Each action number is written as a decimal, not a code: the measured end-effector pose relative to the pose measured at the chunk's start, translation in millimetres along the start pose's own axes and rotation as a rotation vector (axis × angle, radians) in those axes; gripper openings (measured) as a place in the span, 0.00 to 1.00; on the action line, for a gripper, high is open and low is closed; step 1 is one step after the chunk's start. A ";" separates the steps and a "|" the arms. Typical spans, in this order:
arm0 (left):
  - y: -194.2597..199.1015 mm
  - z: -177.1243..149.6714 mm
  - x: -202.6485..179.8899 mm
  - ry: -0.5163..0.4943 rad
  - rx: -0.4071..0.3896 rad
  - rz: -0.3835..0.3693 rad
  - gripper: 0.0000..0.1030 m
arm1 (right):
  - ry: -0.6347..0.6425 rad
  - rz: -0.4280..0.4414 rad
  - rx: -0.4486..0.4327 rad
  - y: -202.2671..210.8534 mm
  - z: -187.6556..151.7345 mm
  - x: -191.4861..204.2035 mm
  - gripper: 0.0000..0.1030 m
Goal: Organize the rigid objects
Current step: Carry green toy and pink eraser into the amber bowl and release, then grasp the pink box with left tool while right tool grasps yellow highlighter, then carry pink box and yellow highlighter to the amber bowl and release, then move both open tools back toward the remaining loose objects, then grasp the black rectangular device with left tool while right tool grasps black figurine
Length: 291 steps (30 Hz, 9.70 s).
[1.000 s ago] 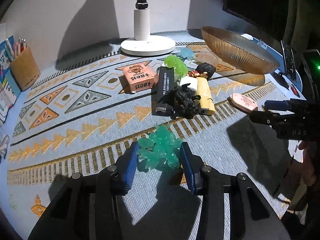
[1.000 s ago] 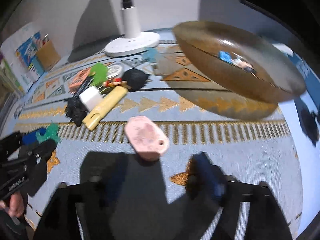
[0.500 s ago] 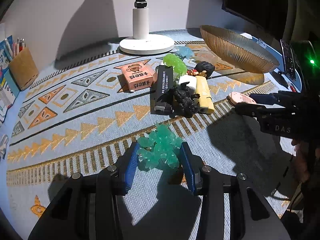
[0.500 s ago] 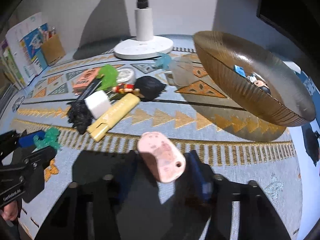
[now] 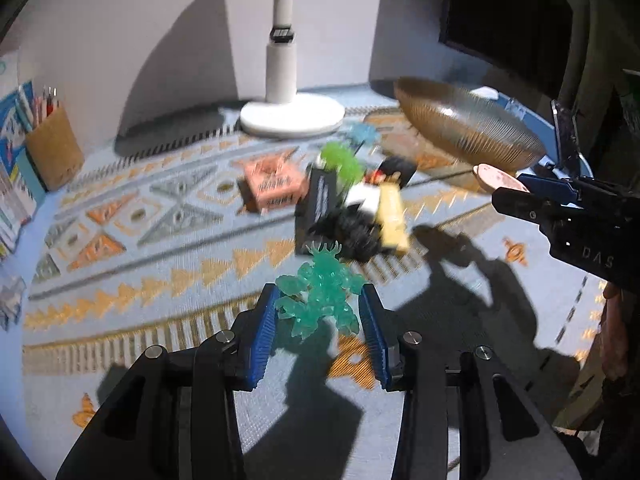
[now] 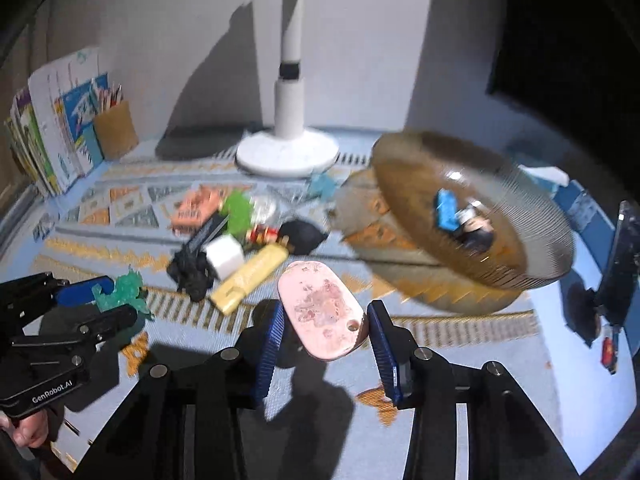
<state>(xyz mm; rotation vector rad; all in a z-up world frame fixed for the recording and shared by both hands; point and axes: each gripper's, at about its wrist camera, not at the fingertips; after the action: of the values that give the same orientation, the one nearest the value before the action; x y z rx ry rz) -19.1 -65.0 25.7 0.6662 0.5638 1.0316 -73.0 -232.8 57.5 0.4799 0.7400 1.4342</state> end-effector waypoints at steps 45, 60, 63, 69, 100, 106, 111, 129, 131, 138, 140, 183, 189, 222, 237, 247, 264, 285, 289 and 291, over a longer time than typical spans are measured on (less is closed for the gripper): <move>-149.9 143.7 -194.9 -0.263 0.082 -0.063 0.38 | -0.240 -0.201 0.152 -43.7 19.7 -203.6 0.41; -52.0 161.0 -133.1 -0.093 -0.083 -0.106 0.64 | -0.387 -0.244 0.010 21.9 28.0 -216.8 0.59; -9.6 162.2 -102.1 -0.034 -0.166 -0.090 0.64 | -0.393 -0.245 -0.032 41.9 34.9 -207.2 0.63; 66.8 152.5 -24.0 0.081 -0.285 -0.027 0.65 | -0.293 -0.211 -0.096 65.1 50.1 -153.7 0.67; -98.2 89.2 51.3 0.175 0.069 0.108 0.65 | -0.161 0.134 0.144 -69.2 0.9 27.2 0.67; -115.5 91.5 44.8 0.164 0.096 0.092 0.65 | -0.145 0.131 0.152 -80.6 2.7 34.9 0.67; -120.9 88.4 43.3 0.149 0.096 0.107 0.65 | -0.106 0.083 0.155 -89.6 11.3 49.6 0.68; -105.5 78.8 58.3 0.177 0.079 0.069 0.48 | -0.149 0.059 0.155 -79.2 1.2 10.1 0.53; -105.4 78.2 55.9 0.164 0.077 0.077 0.48 | -0.158 0.066 0.153 -81.9 4.0 9.3 0.61; -105.3 77.5 45.9 0.105 0.050 0.131 0.46 | -0.099 0.016 0.159 -98.2 19.0 23.7 0.46; -102.3 76.8 41.0 0.078 0.026 0.147 0.40 | -0.088 0.030 0.150 -98.6 20.1 25.5 0.38; -2.7 47.8 26.2 0.148 -0.092 -0.018 0.36 | 0.011 0.199 0.115 -47.1 -11.3 33.9 0.23; 16.8 73.2 5.9 0.105 -0.147 -0.031 0.36 | -0.074 0.203 -0.041 -0.4 16.1 -3.6 0.23; -153.2 161.5 -175.7 -0.058 0.056 -0.096 0.36 | -0.395 -0.183 0.065 -60.3 28.5 -254.2 0.23; -52.7 186.0 -127.1 0.034 -0.148 -0.089 0.74 | -0.412 -0.228 -0.096 20.7 39.2 -242.3 0.56; 43.5 166.2 -82.6 0.068 -0.270 -0.073 0.74 | -0.367 -0.142 -0.154 65.4 52.1 -184.0 0.66; 79.9 76.4 61.1 0.256 -0.220 -0.005 0.77 | -0.228 0.017 -0.127 53.2 50.1 -50.4 0.76; -42.7 39.7 55.4 0.133 0.036 0.016 0.77 | -0.164 0.147 0.140 -57.6 -2.0 35.2 0.76; -53.3 59.2 56.0 0.133 0.041 -0.017 0.77 | -0.130 0.193 0.153 -69.3 3.2 47.5 0.68; -62.7 65.8 54.6 0.124 0.066 -0.069 0.77 | -0.123 0.220 0.157 -74.6 5.8 53.4 0.68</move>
<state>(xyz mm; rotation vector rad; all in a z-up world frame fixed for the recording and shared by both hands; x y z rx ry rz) 85.9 -53.0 18.0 0.6390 0.7265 0.9977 -17.4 -187.1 0.4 0.7843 0.7200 1.5409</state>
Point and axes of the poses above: each gripper's, at about its wrist camera, not at the fingertips, and y roughly against the way its jaws point, x to its left, z to its top, and after that the axes turned 6 degrees about y, right-handed
